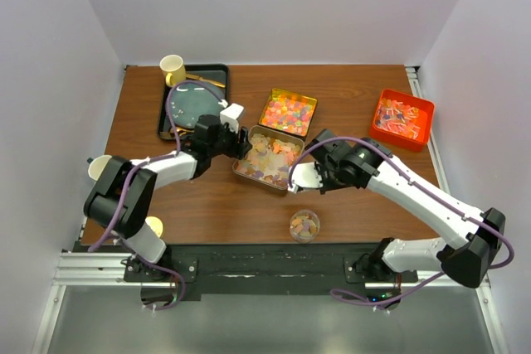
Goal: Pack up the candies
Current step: Move the storage box to the center of the board.
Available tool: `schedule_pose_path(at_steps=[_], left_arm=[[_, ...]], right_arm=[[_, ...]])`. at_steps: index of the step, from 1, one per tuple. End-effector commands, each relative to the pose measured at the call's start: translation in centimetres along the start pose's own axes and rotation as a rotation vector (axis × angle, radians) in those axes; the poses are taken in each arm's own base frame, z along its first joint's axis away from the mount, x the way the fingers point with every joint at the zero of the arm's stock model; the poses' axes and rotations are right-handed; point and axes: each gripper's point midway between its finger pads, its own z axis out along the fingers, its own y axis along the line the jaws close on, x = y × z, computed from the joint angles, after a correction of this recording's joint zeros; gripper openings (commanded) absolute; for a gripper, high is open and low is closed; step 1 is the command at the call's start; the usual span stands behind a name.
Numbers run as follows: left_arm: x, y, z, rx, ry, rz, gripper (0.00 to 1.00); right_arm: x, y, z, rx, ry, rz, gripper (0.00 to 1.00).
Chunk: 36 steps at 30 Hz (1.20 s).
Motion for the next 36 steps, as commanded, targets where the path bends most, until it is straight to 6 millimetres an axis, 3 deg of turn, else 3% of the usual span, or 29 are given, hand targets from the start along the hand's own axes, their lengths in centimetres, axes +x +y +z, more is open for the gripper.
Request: schedule_pose_path(at_steps=[1,6,11,19,24,27,29,36], left_arm=[[-0.2,0.8,0.9,-0.03,0.034,0.007,0.54],[0.8,0.9,-0.1,-0.043,0.079,0.008,0.46],[3.2,1.4,-3.0,-0.044,0.189,-0.04,0.4],[7.3,6.1,-9.0,-0.166,0.338,-0.292,0.32],[9.0,6.8,-11.7,-0.173,0.422,-0.366,0.31],[8.9,9.4,-13.2,-0.287,0.398,-0.408,0.31],[8.5,10.0,-13.5,-0.311,0.392,-0.432,0.29],[10.2,15.6,-16.7,-0.49,0.395,-0.689,0.28]], right_arm=[[-0.1,-0.9,0.0,0.037,-0.029,0.093,0.0],[0.1,-1.0,0.3,0.036,-0.031,0.108,0.0],[-0.3,-0.9,0.9,0.021,-0.041,0.103,0.0],[-1.3,-1.1,1.7,0.006,-0.063,0.103,0.0],[-1.4,-1.0,2.0,0.002,-0.063,0.1,0.0],[-1.4,-1.0,2.2,0.003,-0.065,0.099,0.0],[-1.4,-1.0,2.0,0.005,-0.067,0.1,0.0],[-0.8,-0.8,1.9,0.019,-0.049,0.099,0.0]])
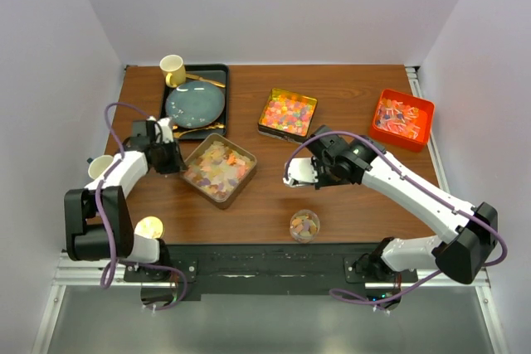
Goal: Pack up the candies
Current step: Move the storage box to the center of the board.
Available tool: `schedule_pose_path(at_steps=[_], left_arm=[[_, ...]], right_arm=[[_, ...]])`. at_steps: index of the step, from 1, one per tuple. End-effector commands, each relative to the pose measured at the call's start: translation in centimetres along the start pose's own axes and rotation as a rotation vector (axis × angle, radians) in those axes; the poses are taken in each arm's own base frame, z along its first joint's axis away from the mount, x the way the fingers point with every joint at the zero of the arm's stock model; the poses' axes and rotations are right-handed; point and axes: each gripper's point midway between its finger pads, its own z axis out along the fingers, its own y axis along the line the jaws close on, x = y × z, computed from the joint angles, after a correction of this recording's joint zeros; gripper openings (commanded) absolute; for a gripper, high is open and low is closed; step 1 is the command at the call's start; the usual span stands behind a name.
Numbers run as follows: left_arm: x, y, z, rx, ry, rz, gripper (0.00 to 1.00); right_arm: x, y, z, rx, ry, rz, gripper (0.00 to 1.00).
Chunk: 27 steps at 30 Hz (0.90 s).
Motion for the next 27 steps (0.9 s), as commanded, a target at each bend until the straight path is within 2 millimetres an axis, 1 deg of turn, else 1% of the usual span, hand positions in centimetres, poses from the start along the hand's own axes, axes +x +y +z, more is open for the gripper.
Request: schedule_pose_path(at_steps=[1,3,4,6,8,12,13,14,17,18,19,20,22,23,24,25,26,27], left_arm=[[-0.1,4.3,-0.6,-0.098,0.028,-0.212,0.29],[-0.4,5.7,-1.0,-0.12,0.021,-0.266,0.33],[-0.5,6.1,-1.2,-0.131,0.018,-0.259,0.33],[-1.7,6.1,-1.8,-0.127,-0.007,-0.239,0.36],[-3.4,5.3,-2.9,-0.098,-0.058,-0.213,0.39],[-5.4,3.4,-4.5,-0.021,-0.118,-0.167,0.44],[-5.9,2.2,-4.8,0.041,-0.128,-0.137,0.46],[-6.0,1.7,-5.1,0.064,-0.125,-0.122,0.46],[-8.0,0.2,-6.7,0.087,-0.189,-0.068,0.5],[-8.6,-1.1,-7.2,0.1,-0.217,-0.025,0.5],[-9.4,-1.7,-7.5,0.089,-0.246,0.004,0.53],[-10.4,-4.0,-7.4,0.122,-0.288,0.083,0.55],[-11.7,-6.5,-7.3,0.16,-0.335,0.174,0.57],[-12.3,-8.8,-7.0,0.191,-0.359,0.228,0.57],[-12.3,-10.0,-5.7,0.207,-0.337,0.252,0.57],[-13.4,-11.5,-5.5,0.231,-0.355,0.284,0.58],[-13.7,-13.7,-4.9,0.265,-0.362,0.333,0.57],[-13.7,-14.1,-3.0,0.261,-0.329,0.352,0.58]], right_arm=[[0.2,-0.3,-0.2,0.035,-0.013,0.025,0.0],[0.5,-0.1,-0.2,0.039,-0.009,0.027,0.0],[0.6,0.0,-0.2,0.039,-0.009,0.028,0.0],[0.7,-0.1,-0.2,0.043,-0.007,0.036,0.0],[0.9,-0.2,-0.3,0.045,-0.008,0.05,0.0],[1.0,-0.5,-0.1,0.047,-0.009,0.072,0.0],[1.0,-0.6,0.0,0.049,-0.008,0.072,0.0],[1.1,-0.8,-0.1,0.056,-0.005,0.076,0.0],[1.5,-1.6,-0.3,0.08,-0.01,0.124,0.0],[1.4,-2.2,-0.6,0.094,-0.024,0.152,0.0],[1.9,-2.7,-0.6,0.107,-0.029,0.217,0.0],[1.8,-3.2,-0.7,0.111,-0.048,0.255,0.0],[2.6,-4.2,-0.4,0.142,-0.051,0.362,0.0],[2.8,-4.6,-0.4,0.152,-0.053,0.393,0.0],[3.2,-4.9,-0.3,0.161,-0.051,0.43,0.0],[3.9,-5.3,-0.2,0.169,-0.046,0.497,0.0],[4.2,-5.9,-0.5,0.182,-0.053,0.535,0.0],[4.4,-6.2,-0.3,0.182,-0.052,0.571,0.0]])
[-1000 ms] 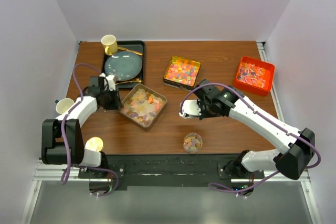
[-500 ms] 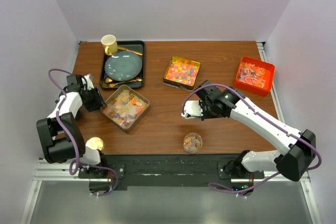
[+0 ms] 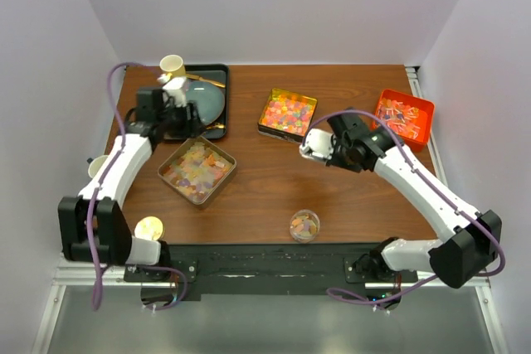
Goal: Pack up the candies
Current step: Move the storage box to the center of the board.
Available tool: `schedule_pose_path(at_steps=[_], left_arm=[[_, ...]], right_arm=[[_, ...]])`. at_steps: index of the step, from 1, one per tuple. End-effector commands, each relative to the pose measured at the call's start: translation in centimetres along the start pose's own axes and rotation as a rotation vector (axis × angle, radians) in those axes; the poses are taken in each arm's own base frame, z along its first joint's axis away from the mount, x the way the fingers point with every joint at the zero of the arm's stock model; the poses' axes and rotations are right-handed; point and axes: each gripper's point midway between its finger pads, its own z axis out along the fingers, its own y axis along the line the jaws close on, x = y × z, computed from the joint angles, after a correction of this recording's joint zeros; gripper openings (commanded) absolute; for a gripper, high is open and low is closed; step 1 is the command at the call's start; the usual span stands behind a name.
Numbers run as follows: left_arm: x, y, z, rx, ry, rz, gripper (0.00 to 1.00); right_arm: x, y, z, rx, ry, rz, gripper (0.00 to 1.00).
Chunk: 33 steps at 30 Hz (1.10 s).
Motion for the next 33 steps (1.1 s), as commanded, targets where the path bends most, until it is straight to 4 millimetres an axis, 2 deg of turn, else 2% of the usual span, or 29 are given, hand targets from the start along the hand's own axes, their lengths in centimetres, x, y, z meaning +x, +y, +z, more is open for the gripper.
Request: schedule_pose_path(at_steps=[1,2,3,4,5,6,7,8,9,10,11,12,13,14,16,17,19,22,24,28,29,30,31,32,33], left_arm=[[-5.1,-3.6,4.7,0.063,-0.091,0.158,0.58],[-5.2,-4.3,5.8,0.072,-0.08,0.17,0.58],[-4.1,-3.7,8.2,0.065,-0.025,0.148,0.58],[-5.9,-4.4,9.0,0.073,-0.046,0.148,0.57],[-4.7,-4.3,11.3,0.081,0.004,0.131,0.57],[-6.6,-5.3,11.9,0.102,-0.026,0.135,0.57],[-6.9,-5.8,12.9,0.113,-0.027,0.144,0.57],[-5.9,-6.4,14.8,0.128,0.005,0.158,0.57],[-7.4,-7.3,15.3,0.143,-0.025,0.176,0.57],[-7.7,-7.9,16.1,0.153,-0.029,0.176,0.57],[-6.6,-8.1,17.9,0.162,0.0,0.167,0.57],[-7.6,-9.0,18.4,0.172,-0.022,0.165,0.57],[-7.7,-9.3,19.1,0.176,-0.029,0.164,0.57],[-6.6,-9.7,20.6,0.18,-0.007,0.166,0.57],[-7.1,-11.0,21.6,0.197,-0.028,0.163,0.57],[-6.2,-11.2,22.7,0.199,-0.01,0.161,0.57],[-6.3,-12.2,23.4,0.207,-0.019,0.165,0.57],[-4.9,-12.6,24.6,0.188,0.007,0.164,0.57],[-4.1,-11.8,25.2,0.137,0.026,0.156,0.57],[-1.5,-10.5,24.7,0.068,0.103,0.123,0.52],[-1.5,-10.7,24.0,0.076,0.107,0.119,0.5],[-0.1,-10.9,23.7,0.104,0.145,0.123,0.43],[0.5,-11.2,23.3,0.115,0.162,0.126,0.4],[0.4,-11.7,22.6,0.127,0.16,0.131,0.38],[1.6,-11.8,22.3,0.141,0.189,0.13,0.33]], right_arm=[[-0.8,-3.9,-0.6,0.089,-0.077,0.274,0.0],[-0.8,-4.5,-0.8,0.098,-0.083,0.307,0.0],[-0.8,-4.8,-0.6,0.086,-0.089,0.334,0.0],[-0.3,-5.2,-0.5,0.09,-0.084,0.385,0.0],[-0.4,-5.7,-0.7,0.094,-0.095,0.405,0.0],[-0.2,-5.9,-0.6,0.091,-0.09,0.423,0.0],[-0.2,-6.1,-0.6,0.093,-0.089,0.429,0.0],[0.0,-6.3,-0.7,0.099,-0.087,0.434,0.0],[0.2,-6.5,-0.7,0.103,-0.084,0.436,0.0],[0.4,-6.5,-0.7,0.109,-0.073,0.436,0.0],[0.6,-6.5,-0.6,0.109,-0.067,0.437,0.0],[0.9,-6.6,-0.6,0.111,-0.061,0.443,0.0],[1.1,-6.5,-0.6,0.111,-0.056,0.447,0.0],[1.4,-6.4,-0.4,0.11,-0.047,0.452,0.0],[1.9,-6.4,-0.4,0.112,-0.039,0.463,0.0],[2.2,-6.3,-0.3,0.109,-0.03,0.468,0.0],[2.7,-6.2,-0.2,0.109,-0.017,0.472,0.0],[3.1,-5.9,-0.1,0.105,-0.007,0.478,0.0],[3.4,-5.9,0.0,0.103,0.001,0.483,0.0],[3.3,-6.1,0.0,0.101,0.004,0.473,0.0],[3.2,-6.3,0.0,0.102,0.003,0.472,0.0],[3.2,-6.4,0.1,0.1,0.007,0.471,0.0],[3.0,-6.4,0.2,0.096,0.003,0.468,0.0],[2.8,-6.7,0.2,0.096,-0.001,0.467,0.0],[2.6,-6.7,0.3,0.093,-0.004,0.465,0.0]])
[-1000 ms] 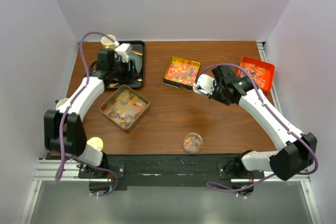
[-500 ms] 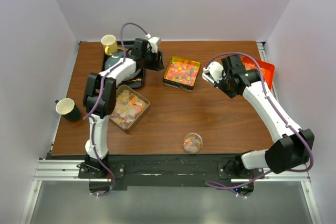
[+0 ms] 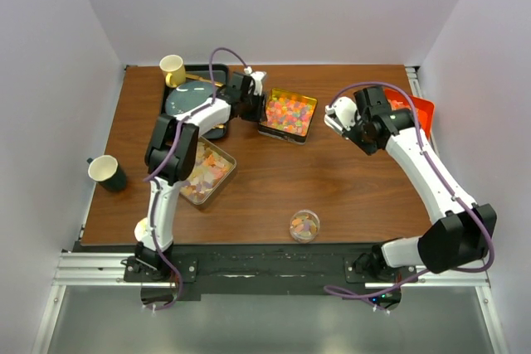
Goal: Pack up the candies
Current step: Move the storage box to the center of the board.
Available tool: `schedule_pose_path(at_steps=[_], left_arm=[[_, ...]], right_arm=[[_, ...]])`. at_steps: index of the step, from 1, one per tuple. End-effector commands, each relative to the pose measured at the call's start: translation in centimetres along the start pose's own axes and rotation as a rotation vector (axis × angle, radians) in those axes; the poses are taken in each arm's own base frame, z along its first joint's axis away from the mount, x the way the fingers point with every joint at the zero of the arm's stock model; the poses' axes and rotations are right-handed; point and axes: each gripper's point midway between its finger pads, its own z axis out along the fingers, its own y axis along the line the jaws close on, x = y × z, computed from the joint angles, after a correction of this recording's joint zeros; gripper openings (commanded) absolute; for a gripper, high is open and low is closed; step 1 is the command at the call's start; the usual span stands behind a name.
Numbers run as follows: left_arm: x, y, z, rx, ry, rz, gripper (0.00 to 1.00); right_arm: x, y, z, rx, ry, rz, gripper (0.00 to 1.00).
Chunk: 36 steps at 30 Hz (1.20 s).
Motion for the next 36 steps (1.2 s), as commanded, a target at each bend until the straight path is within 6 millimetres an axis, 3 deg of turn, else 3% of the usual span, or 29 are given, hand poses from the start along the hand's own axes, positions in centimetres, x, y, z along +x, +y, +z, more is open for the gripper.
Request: schedule_pose_path(at_steps=[1,5,11,14,17,22,25,26,27,29,32,33,34,35,36], left_arm=[[1.4,-1.9,-2.5,0.045,0.039,-0.003,0.29],[3.7,-3.9,-4.2,0.101,0.094,-0.013,0.24],[10.4,-5.7,-6.9,0.154,0.243,-0.083,0.28],[12.5,-6.5,-7.7,0.169,0.272,-0.045,0.28],[13.3,-6.6,-7.8,0.161,0.275,0.008,0.28],[11.0,-5.1,-7.7,0.125,0.206,0.188,0.28],[8.6,-4.9,-8.9,0.176,0.153,0.299,0.44],[7.9,-5.4,-9.4,0.22,0.133,0.327,0.51],[7.7,-6.9,-10.3,0.324,0.124,0.33,0.54],[6.8,-8.1,-11.9,0.42,0.104,0.348,0.6],[6.9,-9.5,-13.9,0.533,0.118,0.279,0.61],[5.7,-9.4,-14.5,0.547,0.074,0.259,0.61],[6.3,-9.5,-14.9,0.568,0.086,0.159,0.61],[4.6,-10.7,-15.8,0.664,0.0,0.159,0.61],[3.4,-10.6,-17.1,0.708,-0.056,0.13,0.61]], right_arm=[[-1.5,-0.7,-0.1,-0.003,-0.035,0.017,0.0],[-2.5,-0.8,0.2,-0.023,-0.045,0.012,0.0],[-3.5,-0.7,0.6,-0.056,-0.049,0.007,0.0],[-3.5,-0.1,0.7,-0.085,-0.049,-0.006,0.0],[-3.6,1.3,0.6,-0.142,-0.059,-0.077,0.0],[-3.4,3.9,-0.4,-0.201,-0.051,-0.293,0.0],[-3.1,4.7,-0.9,-0.194,-0.045,-0.414,0.0],[-3.0,4.8,-0.8,-0.193,-0.043,-0.436,0.0],[-3.0,4.6,-0.7,-0.186,-0.041,-0.462,0.0],[-2.9,3.9,-0.3,-0.166,-0.013,-0.52,0.0],[-3.5,3.2,-0.3,-0.18,0.011,-0.609,0.0],[-4.3,2.7,-0.6,-0.166,-0.005,-0.626,0.0],[-4.8,2.5,-0.5,-0.167,-0.009,-0.642,0.0],[-5.4,2.6,-0.4,-0.177,-0.029,-0.666,0.0],[-6.2,2.2,-0.6,-0.163,-0.048,-0.669,0.0]])
